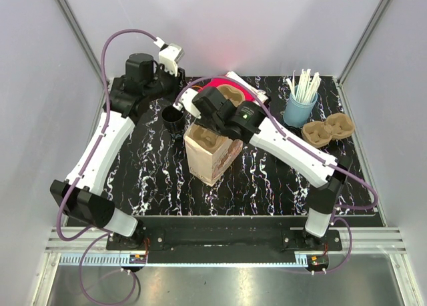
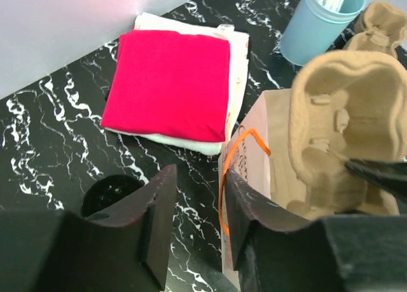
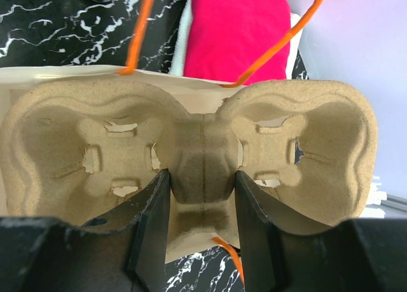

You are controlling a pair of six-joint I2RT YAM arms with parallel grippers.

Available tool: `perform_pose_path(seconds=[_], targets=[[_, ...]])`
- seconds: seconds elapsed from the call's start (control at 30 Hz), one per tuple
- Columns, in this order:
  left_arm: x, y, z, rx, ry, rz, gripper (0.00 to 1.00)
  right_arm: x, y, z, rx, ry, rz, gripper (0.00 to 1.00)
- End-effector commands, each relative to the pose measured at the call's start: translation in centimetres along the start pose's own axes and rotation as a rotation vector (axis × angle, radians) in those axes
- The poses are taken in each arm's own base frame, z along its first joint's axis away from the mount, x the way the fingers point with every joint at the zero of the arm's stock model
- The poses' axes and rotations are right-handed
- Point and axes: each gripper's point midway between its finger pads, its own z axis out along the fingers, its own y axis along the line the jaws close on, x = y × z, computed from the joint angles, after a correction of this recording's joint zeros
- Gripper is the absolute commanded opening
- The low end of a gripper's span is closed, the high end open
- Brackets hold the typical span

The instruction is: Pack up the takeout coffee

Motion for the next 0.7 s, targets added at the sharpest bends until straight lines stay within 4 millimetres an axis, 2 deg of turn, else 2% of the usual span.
perform_pose_path(seconds=[0.0, 0.13, 0.27, 0.67], targets=[[-1.5, 1.1, -0.1, -0.065, -0.067, -0.009, 0.34, -1.6, -0.9, -2.5, 0.057, -0.077, 0.011, 0.4], [-1.5, 1.6, 0.1, -0.088, -0.07, -0.009, 0.29, -1.7, -0.6, -2.9, 0.053, -0.083, 0.014, 0.4], [-1.4, 1.7, 0.2, -0.094, -0.073, -0.045, 0.29, -1.7, -0.1, -3.2, 0.023, -0.094, 0.03, 0.4], [-1.7, 1.6, 0.1, -0.095, -0.084, -0.058, 0.29, -0.3, 2.8, -1.6, -0.066, -0.049, 0.054, 0.4]])
